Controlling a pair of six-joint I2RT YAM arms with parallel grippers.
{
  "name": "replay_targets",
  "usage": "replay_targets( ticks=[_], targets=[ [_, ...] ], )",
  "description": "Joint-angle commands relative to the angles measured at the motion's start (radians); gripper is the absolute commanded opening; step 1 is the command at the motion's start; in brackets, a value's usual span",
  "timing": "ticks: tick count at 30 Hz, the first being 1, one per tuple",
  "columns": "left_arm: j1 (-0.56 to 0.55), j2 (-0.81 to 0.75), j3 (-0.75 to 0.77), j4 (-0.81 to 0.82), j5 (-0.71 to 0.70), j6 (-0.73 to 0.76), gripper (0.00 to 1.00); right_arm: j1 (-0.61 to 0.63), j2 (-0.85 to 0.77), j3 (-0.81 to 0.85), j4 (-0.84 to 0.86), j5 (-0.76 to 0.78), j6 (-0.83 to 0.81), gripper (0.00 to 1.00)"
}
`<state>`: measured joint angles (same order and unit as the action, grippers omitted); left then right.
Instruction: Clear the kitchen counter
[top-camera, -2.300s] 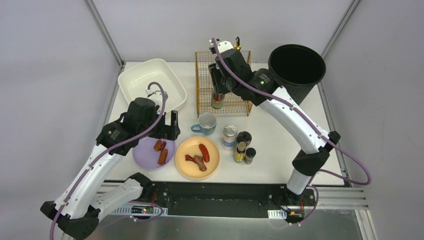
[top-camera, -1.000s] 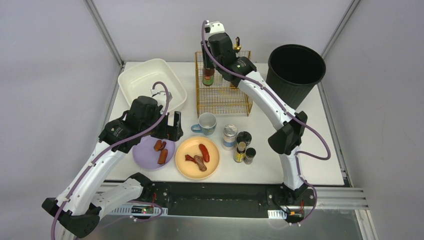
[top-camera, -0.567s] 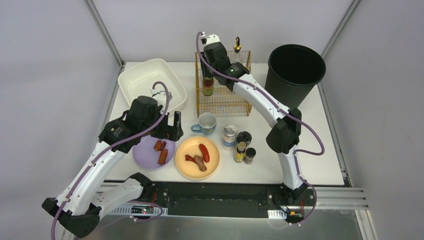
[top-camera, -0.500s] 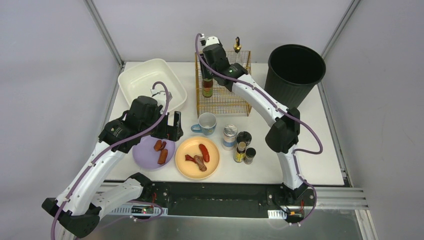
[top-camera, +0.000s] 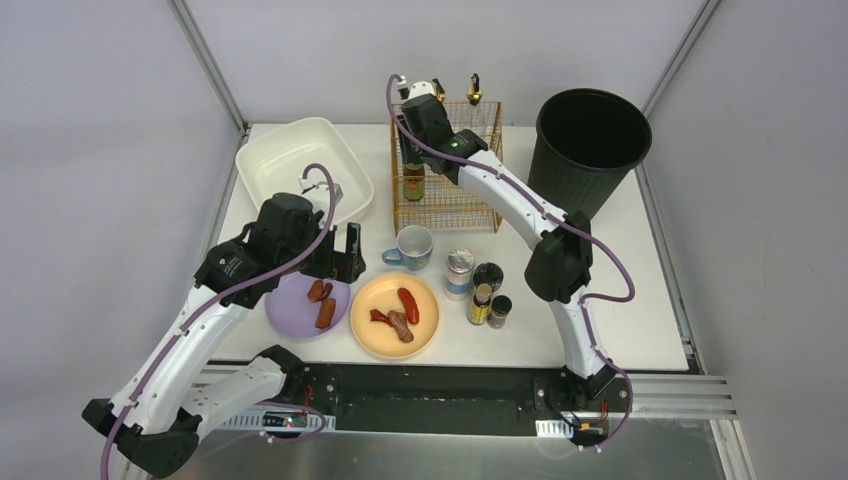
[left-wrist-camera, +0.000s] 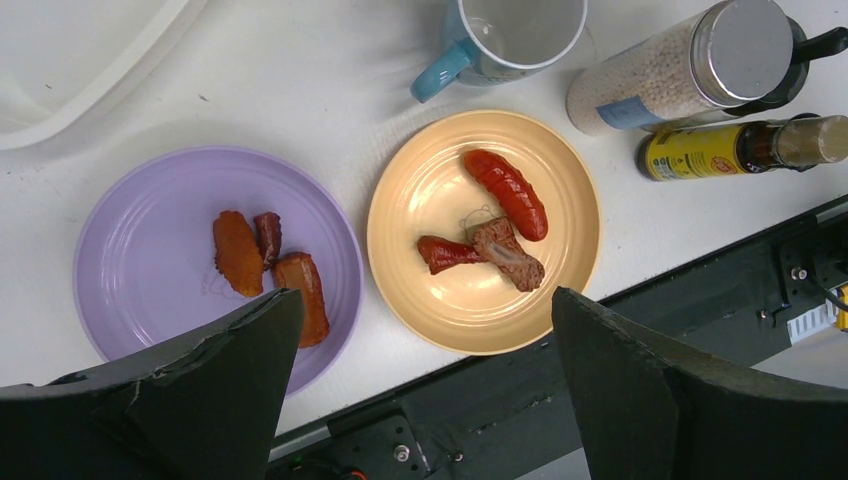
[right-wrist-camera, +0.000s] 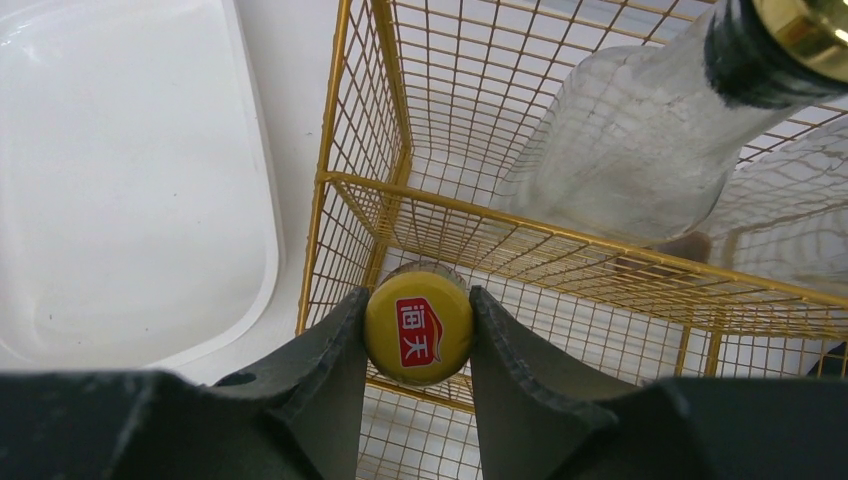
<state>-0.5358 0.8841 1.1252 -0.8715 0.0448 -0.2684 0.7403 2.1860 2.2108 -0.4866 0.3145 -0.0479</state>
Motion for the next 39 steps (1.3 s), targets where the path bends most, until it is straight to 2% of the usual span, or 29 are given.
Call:
replay_targets(
  ticks=[1, 6, 13, 18, 23, 27, 39],
  targets=[
    [-0.003, -0.023, 0.020, 0.015, 0.005, 0.005, 1.00, 0.001, -0.012, 0.058, 0.032, 0.034, 0.015, 0.03],
    [-0.003, -0.033, 0.008, 0.015, 0.002, -0.002, 1.00, 0.003, -0.026, 0.051, 0.030, 0.038, 0.030, 0.37],
    [-0.003, -0.032, 0.004, 0.013, 0.004, -0.009, 1.00, 0.012, -0.081, 0.032, 0.034, 0.040, 0.028, 0.64],
    [-0.003, -0.028, 0.009, 0.013, 0.000, -0.012, 1.00, 0.020, -0.145, -0.005, 0.031, 0.045, 0.025, 0.73],
    [-0.002, -0.026, 0.030, 0.001, -0.010, -0.010, 1.00, 0.032, -0.248, -0.093, 0.012, 0.068, 0.025, 0.77],
    [-0.003, -0.035, 0.045, -0.015, -0.023, -0.008, 1.00, 0.036, -0.369, -0.211, -0.031, 0.062, 0.026, 0.79],
    [-0.001, -0.076, 0.083, -0.041, -0.022, -0.026, 1.00, 0.075, -0.743, -0.594, -0.215, -0.090, 0.032, 0.85]
  ],
)
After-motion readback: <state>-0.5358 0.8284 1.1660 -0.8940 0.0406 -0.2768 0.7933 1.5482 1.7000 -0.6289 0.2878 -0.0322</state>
